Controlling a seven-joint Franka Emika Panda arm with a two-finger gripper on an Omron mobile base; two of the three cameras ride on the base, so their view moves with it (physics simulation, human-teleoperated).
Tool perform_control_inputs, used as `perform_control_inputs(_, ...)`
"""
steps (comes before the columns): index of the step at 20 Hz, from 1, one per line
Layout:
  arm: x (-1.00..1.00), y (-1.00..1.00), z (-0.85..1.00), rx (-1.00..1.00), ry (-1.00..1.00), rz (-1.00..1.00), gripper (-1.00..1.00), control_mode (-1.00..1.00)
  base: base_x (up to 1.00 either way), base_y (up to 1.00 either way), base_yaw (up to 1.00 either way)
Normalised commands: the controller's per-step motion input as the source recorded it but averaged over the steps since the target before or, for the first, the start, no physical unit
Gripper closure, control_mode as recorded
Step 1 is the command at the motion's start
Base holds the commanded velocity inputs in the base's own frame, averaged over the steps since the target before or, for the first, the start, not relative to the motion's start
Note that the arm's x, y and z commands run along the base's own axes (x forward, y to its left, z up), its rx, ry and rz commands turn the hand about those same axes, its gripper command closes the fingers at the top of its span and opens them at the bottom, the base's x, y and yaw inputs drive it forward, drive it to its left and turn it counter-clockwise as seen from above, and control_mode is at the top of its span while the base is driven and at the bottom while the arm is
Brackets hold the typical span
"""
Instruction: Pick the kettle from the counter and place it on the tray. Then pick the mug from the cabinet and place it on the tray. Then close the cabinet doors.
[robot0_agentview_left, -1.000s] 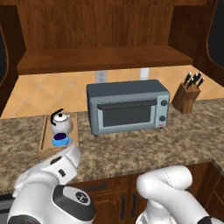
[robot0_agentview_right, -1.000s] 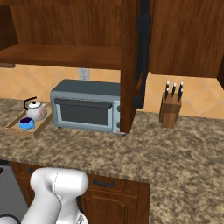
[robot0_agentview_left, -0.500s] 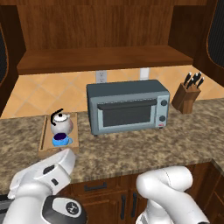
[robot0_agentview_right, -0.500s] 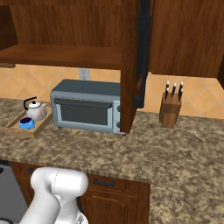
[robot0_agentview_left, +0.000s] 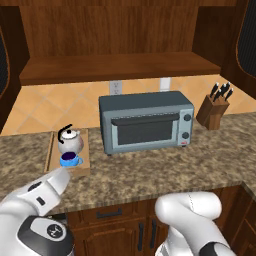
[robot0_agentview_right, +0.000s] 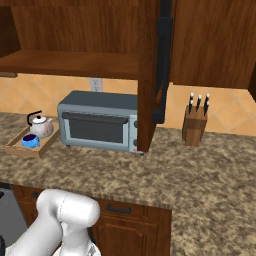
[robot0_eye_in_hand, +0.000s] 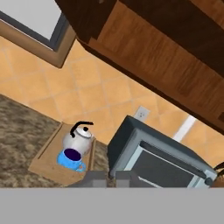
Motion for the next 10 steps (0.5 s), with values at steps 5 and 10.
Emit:
perform_control_inputs(5,-0.03,0.14,0.05,-0.07,0.00,-0.10,1.00,-1.00,0.00,0.00,0.00)
perform_control_inputs(10,-0.04,0.14,0.06,-0.14,0.00,-0.04,1.00,-1.00,0.00,0.00,0.00)
